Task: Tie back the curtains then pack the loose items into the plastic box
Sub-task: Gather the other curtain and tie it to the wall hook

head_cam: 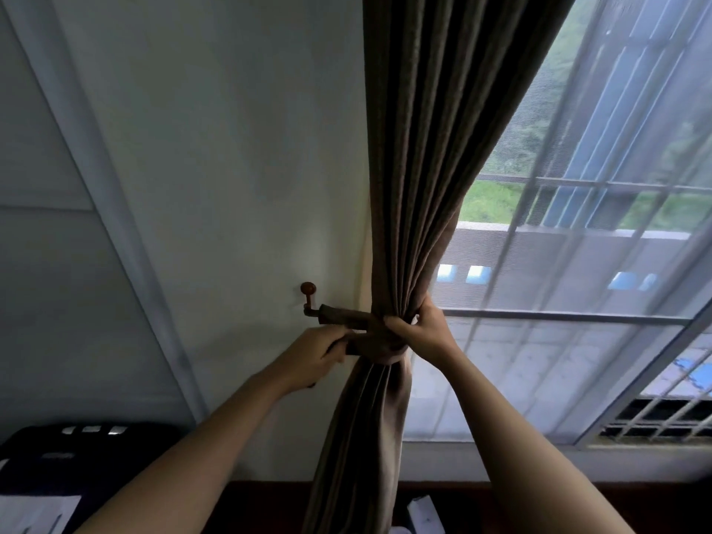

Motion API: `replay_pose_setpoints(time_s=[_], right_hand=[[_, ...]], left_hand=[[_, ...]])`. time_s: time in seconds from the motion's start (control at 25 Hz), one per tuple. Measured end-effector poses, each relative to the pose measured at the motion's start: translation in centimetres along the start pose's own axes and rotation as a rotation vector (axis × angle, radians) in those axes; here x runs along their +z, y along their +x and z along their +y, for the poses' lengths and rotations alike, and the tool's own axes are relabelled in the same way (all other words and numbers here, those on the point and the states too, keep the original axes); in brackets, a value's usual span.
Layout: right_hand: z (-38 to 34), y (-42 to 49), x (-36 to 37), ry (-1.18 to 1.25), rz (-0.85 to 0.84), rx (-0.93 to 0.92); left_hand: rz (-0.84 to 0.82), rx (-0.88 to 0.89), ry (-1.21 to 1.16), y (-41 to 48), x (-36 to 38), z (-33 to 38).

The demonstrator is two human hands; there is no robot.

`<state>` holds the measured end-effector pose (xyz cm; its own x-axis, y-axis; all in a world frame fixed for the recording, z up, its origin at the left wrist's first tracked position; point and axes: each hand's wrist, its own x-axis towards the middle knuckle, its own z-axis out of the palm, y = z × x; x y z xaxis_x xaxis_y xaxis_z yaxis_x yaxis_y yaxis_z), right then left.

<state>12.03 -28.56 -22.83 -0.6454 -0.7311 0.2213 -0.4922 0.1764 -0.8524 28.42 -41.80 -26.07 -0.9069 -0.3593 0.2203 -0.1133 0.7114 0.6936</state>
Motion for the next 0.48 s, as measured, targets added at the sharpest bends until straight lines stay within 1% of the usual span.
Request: replay_pose_setpoints(time_s=[0.12, 0.2, 0.32, 0.4, 0.48], right_hand=[[-0.4, -0.4, 1.2, 0.040, 0.032, -0.006], [-0.7, -0.6, 2.6, 0.086, 0.099, 0.010], [-1.0, -0.4, 4.3, 0.155, 0.207, 0.062], [-1.1, -0.2, 5.5, 0.171, 0.258, 0.082], [-1.5, -0.1, 6.3, 0.157, 0.275, 0.089]], left_hand=[[0.039, -0.027, -0.017, -0.5, -1.9, -2.1], [0.087, -0.097, -0.137, -0.3, -3.0, -3.3], [0.194, -0.298, -0.465, 0.7, -3.2, -4.6], [0.276, -0.436, -0.787, 1.2, -2.5, -5.3], [0.298, -0.517, -1.086, 1.2, -2.1, -6.2]])
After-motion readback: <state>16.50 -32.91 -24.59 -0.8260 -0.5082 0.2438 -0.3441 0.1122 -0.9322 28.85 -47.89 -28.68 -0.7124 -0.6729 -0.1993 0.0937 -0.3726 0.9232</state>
